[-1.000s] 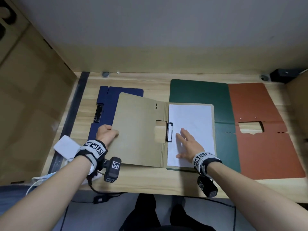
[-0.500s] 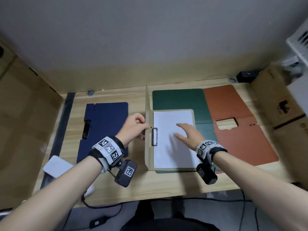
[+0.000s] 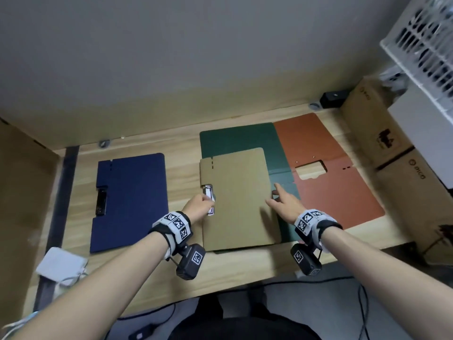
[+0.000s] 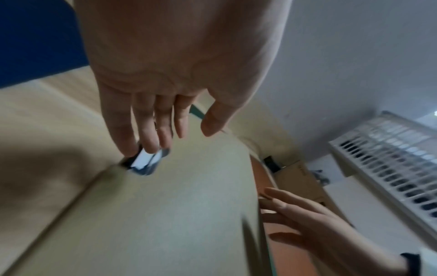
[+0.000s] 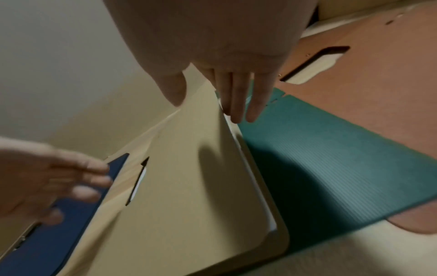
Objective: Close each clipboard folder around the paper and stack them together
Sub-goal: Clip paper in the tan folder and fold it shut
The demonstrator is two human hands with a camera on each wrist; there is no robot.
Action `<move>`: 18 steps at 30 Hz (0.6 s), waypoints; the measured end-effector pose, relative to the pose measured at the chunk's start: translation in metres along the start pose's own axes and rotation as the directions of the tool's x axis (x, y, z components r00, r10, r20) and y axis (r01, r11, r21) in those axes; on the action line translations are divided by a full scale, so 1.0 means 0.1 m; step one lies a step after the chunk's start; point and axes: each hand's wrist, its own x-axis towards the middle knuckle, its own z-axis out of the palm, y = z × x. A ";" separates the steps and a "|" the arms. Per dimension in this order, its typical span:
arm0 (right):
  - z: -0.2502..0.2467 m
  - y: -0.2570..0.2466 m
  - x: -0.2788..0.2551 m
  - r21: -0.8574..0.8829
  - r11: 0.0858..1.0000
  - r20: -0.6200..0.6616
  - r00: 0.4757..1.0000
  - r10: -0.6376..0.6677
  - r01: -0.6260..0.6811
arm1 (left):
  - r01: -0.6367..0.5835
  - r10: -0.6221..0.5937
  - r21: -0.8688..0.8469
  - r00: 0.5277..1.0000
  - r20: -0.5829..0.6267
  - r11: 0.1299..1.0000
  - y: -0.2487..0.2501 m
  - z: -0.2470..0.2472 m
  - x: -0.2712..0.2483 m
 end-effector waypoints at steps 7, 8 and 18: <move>0.33 0.16 0.15 0.026 0.990 -0.015 0.990 0.141 -0.141 | 0.185 -0.184 -0.117 0.983 0.020 0.976 -0.57 0.26 0.13; 0.36 0.14 0.16 0.023 0.991 -0.028 0.991 0.129 -0.129 | 0.193 -0.192 -0.169 0.981 0.022 0.967 -0.59 0.27 0.14; 0.59 -0.34 0.35 0.114 0.993 -0.017 1.000 0.017 -0.015 | 0.145 -0.200 -0.401 0.975 -0.098 0.904 -1.01 -0.16 0.46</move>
